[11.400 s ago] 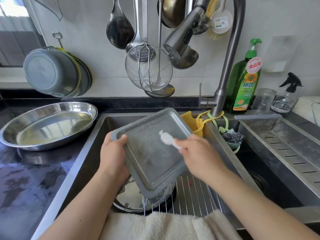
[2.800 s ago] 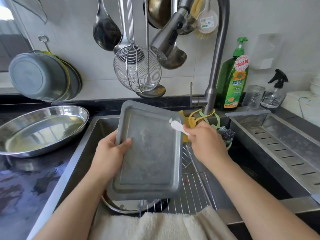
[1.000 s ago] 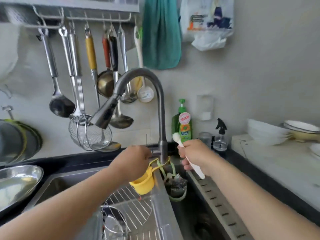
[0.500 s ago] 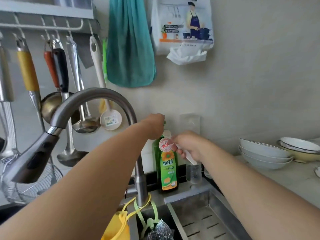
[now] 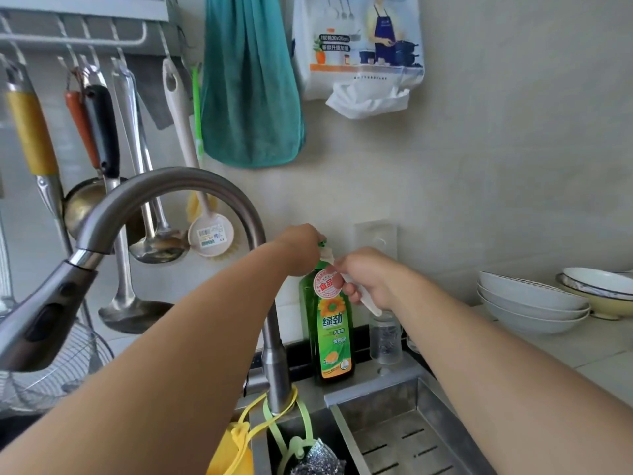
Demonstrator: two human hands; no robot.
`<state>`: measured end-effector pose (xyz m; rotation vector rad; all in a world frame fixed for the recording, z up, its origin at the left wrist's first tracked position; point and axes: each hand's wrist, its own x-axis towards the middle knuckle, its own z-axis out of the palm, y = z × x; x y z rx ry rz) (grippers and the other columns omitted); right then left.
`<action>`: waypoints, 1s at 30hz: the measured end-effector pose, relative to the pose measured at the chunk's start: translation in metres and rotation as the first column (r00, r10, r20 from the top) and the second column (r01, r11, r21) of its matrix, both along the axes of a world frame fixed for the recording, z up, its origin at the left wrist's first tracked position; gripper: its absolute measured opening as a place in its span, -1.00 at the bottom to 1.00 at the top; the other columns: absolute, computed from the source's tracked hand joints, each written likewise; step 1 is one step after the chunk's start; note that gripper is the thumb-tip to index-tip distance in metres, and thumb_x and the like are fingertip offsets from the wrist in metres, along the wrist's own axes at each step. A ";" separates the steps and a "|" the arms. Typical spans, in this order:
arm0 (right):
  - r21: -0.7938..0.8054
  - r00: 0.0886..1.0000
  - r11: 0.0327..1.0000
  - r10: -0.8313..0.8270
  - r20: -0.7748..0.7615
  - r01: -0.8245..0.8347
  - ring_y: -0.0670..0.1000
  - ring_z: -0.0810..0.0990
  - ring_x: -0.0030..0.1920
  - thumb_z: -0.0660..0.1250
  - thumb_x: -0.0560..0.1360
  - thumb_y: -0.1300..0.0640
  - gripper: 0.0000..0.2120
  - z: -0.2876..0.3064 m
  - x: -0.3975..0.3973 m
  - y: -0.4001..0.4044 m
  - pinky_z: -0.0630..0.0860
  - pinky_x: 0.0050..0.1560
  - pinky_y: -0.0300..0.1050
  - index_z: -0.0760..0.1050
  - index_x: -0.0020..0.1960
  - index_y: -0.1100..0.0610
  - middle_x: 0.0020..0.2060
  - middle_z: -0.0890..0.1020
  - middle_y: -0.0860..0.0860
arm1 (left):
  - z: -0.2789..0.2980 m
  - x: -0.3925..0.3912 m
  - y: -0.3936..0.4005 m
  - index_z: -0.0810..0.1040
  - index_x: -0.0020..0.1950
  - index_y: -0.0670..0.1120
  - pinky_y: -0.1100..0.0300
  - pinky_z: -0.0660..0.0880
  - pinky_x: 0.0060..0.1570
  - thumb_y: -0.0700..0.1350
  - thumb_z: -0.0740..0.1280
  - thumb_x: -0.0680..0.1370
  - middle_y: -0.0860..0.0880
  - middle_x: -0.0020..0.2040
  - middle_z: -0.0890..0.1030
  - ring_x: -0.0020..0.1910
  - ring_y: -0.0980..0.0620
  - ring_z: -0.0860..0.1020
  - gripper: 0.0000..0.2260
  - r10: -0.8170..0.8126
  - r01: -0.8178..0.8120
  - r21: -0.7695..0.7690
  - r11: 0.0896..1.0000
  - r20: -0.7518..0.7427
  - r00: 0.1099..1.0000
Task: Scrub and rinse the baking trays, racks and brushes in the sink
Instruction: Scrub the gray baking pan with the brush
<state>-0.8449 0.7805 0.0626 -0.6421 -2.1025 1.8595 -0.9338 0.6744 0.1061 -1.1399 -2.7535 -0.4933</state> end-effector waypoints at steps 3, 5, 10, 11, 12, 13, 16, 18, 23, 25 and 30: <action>0.005 1.000 1.000 0.008 0.008 -0.008 -0.07 0.29 -0.50 0.14 0.68 0.25 -0.82 0.001 0.002 0.001 0.22 -0.57 -0.29 0.50 0.01 0.23 -0.36 0.49 0.08 | 0.000 0.001 0.000 0.37 0.61 -0.05 0.13 0.42 0.34 -0.38 0.13 0.63 -0.18 0.53 0.42 0.45 -0.19 0.44 -0.45 0.000 0.000 -0.008 1.000 0.000 1.000; 0.002 1.000 1.000 0.024 0.014 -0.024 -0.07 0.29 -0.51 0.13 0.69 0.22 -0.81 0.001 0.001 0.001 0.21 -0.57 -0.29 0.50 0.03 0.22 -0.36 0.49 0.08 | 0.001 0.002 0.000 0.37 0.61 -0.05 0.13 0.42 0.33 -0.37 0.14 0.64 -0.18 0.54 0.42 0.45 -0.19 0.45 -0.46 0.000 0.000 -0.016 1.000 -0.007 1.000; -0.020 1.000 1.000 0.022 0.007 -0.022 -0.07 0.29 -0.52 0.14 0.70 0.20 -0.81 -0.001 -0.002 -0.002 0.23 -0.56 -0.28 0.51 0.04 0.22 -0.34 0.48 0.08 | 0.001 0.003 -0.003 0.36 0.61 -0.05 0.13 0.39 0.36 -0.36 0.14 0.64 -0.17 0.54 0.41 0.49 -0.18 0.40 -0.46 -0.005 0.005 -0.026 1.000 -0.012 1.000; -0.023 1.000 1.000 0.020 0.003 -0.020 -0.07 0.29 -0.52 0.15 0.70 0.20 -0.82 -0.002 -0.002 -0.004 0.23 -0.56 -0.29 0.50 0.03 0.22 -0.35 0.48 0.08 | 0.001 0.003 -0.003 0.36 0.61 -0.05 0.13 0.38 0.37 -0.36 0.14 0.64 -0.18 0.55 0.41 0.49 -0.18 0.39 -0.46 -0.007 0.007 -0.020 1.000 -0.008 1.000; -0.027 1.000 0.999 0.017 -0.001 -0.017 -0.07 0.29 -0.52 0.15 0.70 0.20 -0.82 -0.003 -0.001 -0.005 0.23 -0.56 -0.30 0.49 0.03 0.22 -0.35 0.48 0.08 | 0.001 0.002 -0.003 0.36 0.61 -0.04 0.13 0.38 0.38 -0.35 0.13 0.64 -0.18 0.55 0.41 0.50 -0.18 0.38 -0.46 -0.008 0.008 -0.016 1.000 -0.001 1.000; -0.032 1.000 0.999 0.014 -0.004 -0.014 -0.07 0.29 -0.52 0.15 0.70 0.20 -0.83 -0.003 -0.001 -0.005 0.23 -0.57 -0.30 0.48 0.02 0.22 -0.35 0.48 0.09 | 0.000 0.002 -0.003 0.36 0.61 -0.04 0.13 0.38 0.37 -0.36 0.13 0.64 -0.18 0.54 0.41 0.50 -0.18 0.38 -0.46 -0.007 0.008 -0.014 1.000 0.008 1.000; -0.043 1.000 0.999 -0.002 -0.016 0.002 -0.06 0.28 -0.52 0.15 0.70 0.21 -0.82 -0.004 0.003 -0.006 0.22 -0.57 -0.30 0.48 -0.01 0.21 -0.35 0.47 0.09 | 0.000 0.001 -0.002 0.37 0.61 -0.04 0.15 0.42 0.31 -0.38 0.13 0.62 -0.17 0.54 0.41 0.47 -0.17 0.43 -0.44 -0.012 0.012 -0.007 1.000 0.024 1.000; -0.038 0.999 0.999 -0.016 -0.029 0.015 -0.06 0.28 -0.52 0.15 0.70 0.21 -0.81 -0.004 0.007 -0.007 0.21 -0.56 -0.30 0.47 -0.04 0.20 -0.36 0.47 0.08 | 0.001 0.003 -0.003 0.35 0.62 -0.04 0.14 0.42 0.33 -0.38 0.13 0.62 -0.17 0.55 0.40 0.47 -0.18 0.43 -0.43 -0.017 0.017 -0.007 1.000 0.037 0.999; -0.049 0.997 0.998 -0.041 -0.061 0.038 -0.06 0.29 -0.54 0.15 0.69 0.20 -0.81 -0.005 0.034 -0.016 0.22 -0.56 -0.28 0.48 -0.04 0.20 -0.34 0.50 0.09 | -0.004 0.014 -0.012 0.09 0.69 -0.10 0.11 0.21 0.51 -0.35 0.09 0.67 -0.15 0.67 0.15 0.62 -0.17 0.21 -0.42 -0.047 0.047 0.005 0.999 0.117 0.992; -0.044 0.997 0.998 -0.041 -0.067 0.038 -0.06 0.30 -0.54 0.16 0.69 0.20 -0.81 -0.006 0.050 -0.024 0.23 -0.56 -0.25 0.52 0.04 0.24 -0.35 0.50 0.09 | -0.018 0.024 -0.026 0.00 0.69 -0.14 0.10 0.17 0.55 -0.36 0.11 0.67 -0.15 0.69 0.07 0.64 -0.16 0.14 -0.39 -0.066 0.048 0.106 0.993 0.179 0.982; -0.047 0.998 0.999 0.019 -0.053 -0.021 -0.06 0.29 -0.54 0.17 0.70 0.17 -0.76 -0.022 0.097 -0.076 0.22 -0.55 -0.23 0.55 0.21 0.25 -0.38 0.48 0.05 | -0.089 0.080 -0.116 0.44 0.53 -0.11 0.20 0.61 0.04 -0.38 0.16 0.60 -0.16 0.40 0.57 0.34 -0.16 0.57 -0.49 -0.074 -0.070 0.312 0.948 0.426 0.902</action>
